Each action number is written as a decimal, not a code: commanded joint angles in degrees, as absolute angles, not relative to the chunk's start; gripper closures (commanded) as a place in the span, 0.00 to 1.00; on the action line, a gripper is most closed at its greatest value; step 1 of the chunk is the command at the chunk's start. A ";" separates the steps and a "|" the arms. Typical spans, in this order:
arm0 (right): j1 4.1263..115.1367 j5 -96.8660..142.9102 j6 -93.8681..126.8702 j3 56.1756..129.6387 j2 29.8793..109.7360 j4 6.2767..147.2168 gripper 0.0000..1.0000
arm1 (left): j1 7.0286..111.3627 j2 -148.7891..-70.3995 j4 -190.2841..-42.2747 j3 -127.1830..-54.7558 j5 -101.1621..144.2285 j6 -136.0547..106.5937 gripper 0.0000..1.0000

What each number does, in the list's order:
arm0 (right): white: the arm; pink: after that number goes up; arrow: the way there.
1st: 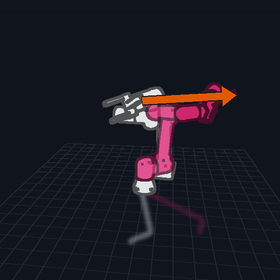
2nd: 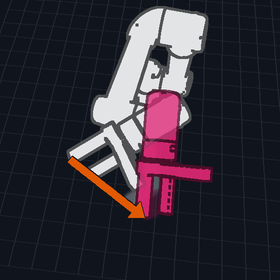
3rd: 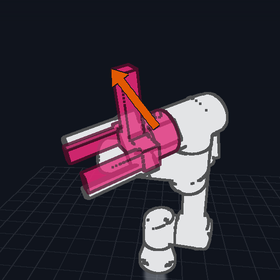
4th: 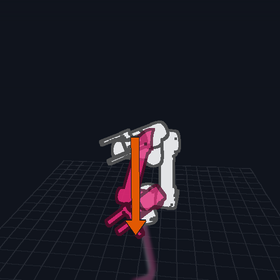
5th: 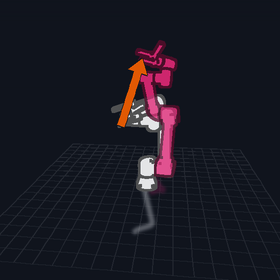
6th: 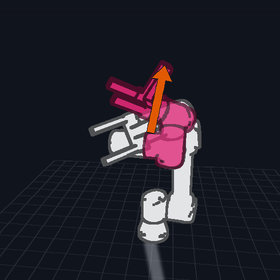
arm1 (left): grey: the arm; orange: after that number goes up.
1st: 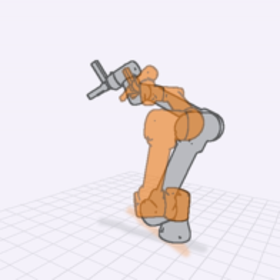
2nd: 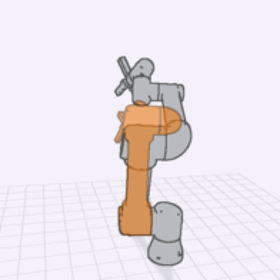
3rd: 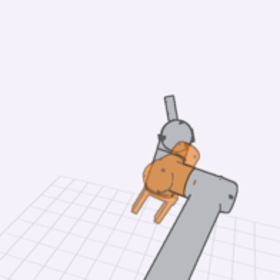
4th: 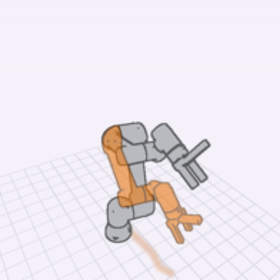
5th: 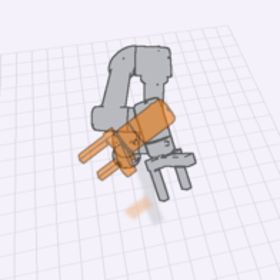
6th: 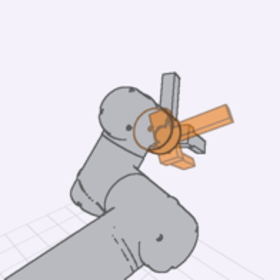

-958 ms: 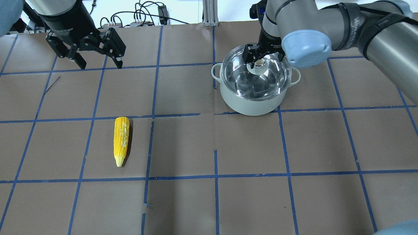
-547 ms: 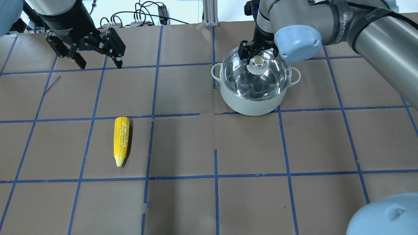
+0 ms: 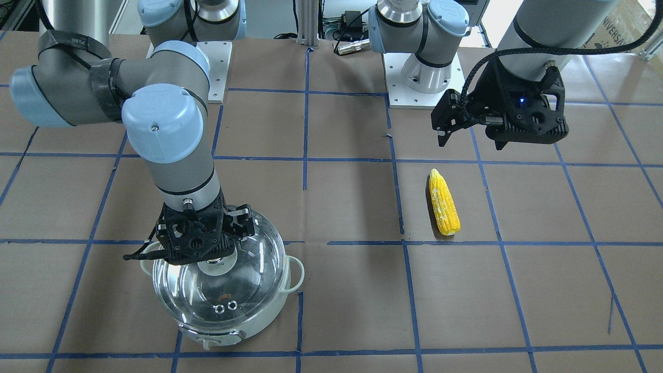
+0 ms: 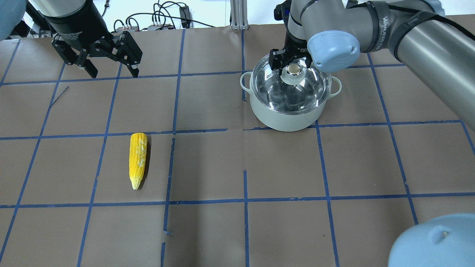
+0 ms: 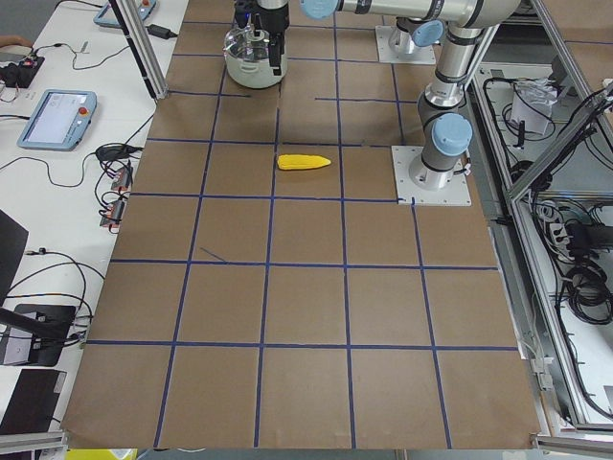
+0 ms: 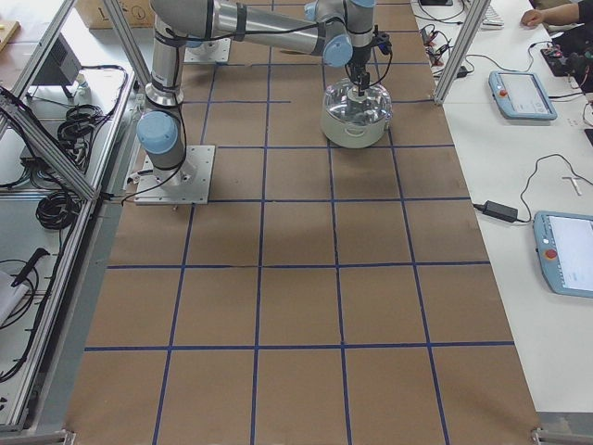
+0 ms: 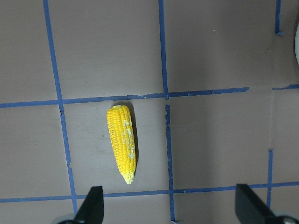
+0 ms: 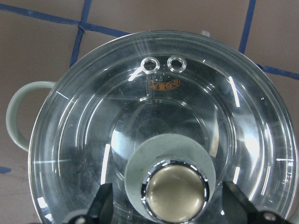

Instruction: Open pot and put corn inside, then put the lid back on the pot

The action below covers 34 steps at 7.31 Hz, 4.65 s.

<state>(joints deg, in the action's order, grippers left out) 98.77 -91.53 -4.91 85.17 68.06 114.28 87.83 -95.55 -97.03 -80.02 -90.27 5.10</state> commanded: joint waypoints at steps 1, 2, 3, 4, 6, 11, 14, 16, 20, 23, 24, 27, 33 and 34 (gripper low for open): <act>98.88 -91.67 -5.10 84.91 68.03 114.26 0.52 | 87.80 -95.62 -97.03 -79.98 -90.26 5.18 0.00; 98.88 -91.76 -5.10 84.82 68.11 114.08 0.61 | 87.89 -95.62 -97.03 -79.98 -90.26 5.01 0.00; 98.96 -91.84 -5.01 84.73 68.20 113.82 0.70 | 87.89 -95.71 -97.03 -79.98 -90.26 5.01 0.00; 98.88 -92.02 -5.10 84.55 68.46 113.21 0.74 | 87.80 -95.63 -97.03 -79.98 -90.26 5.18 0.00; 98.70 -91.93 -5.45 82.02 70.21 107.88 0.77 | 87.80 -95.54 -97.03 -79.63 -90.26 5.18 0.00; 92.58 -91.67 -8.43 92.04 89.79 95.78 0.79 | 82.81 -98.00 -90.13 -90.66 -90.26 10.72 0.00; 88.51 -91.58 -9.05 94.56 92.11 96.15 0.79 | 81.04 -98.52 -70.46 -108.31 -90.61 13.18 0.00; 88.59 -91.76 -8.79 94.75 92.28 94.31 0.79 | 79.55 -99.75 -57.28 -117.29 -90.79 13.71 0.00; 88.59 -91.85 -8.79 94.75 92.37 93.60 0.78 | 78.48 -105.38 -52.91 -119.53 -90.88 14.06 0.13; 88.59 -91.85 -8.79 94.75 92.37 93.60 0.78 | 79.01 -104.42 -53.08 -118.75 -90.97 13.27 0.79; 88.59 -91.85 -8.88 94.75 92.37 93.60 0.78 | 79.80 -103.72 -57.26 -116.13 -91.05 11.97 0.82; 88.59 -91.85 -8.88 94.75 92.37 93.60 0.78 | 93.54 -102.65 -67.82 -103.42 -89.12 -2.50 0.85; 88.59 -91.85 -8.88 94.75 92.46 93.60 0.78 | 111.00 -120.45 -76.37 -66.78 -82.09 -17.89 0.84; 88.59 -91.76 -8.88 94.75 92.46 93.52 0.78 | 111.88 -125.37 -77.94 -60.71 -82.18 -19.23 0.84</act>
<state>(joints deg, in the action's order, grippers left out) 88.59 -91.82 -8.88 94.75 92.46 93.58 110.39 -119.36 -76.52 -68.52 -82.11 -16.73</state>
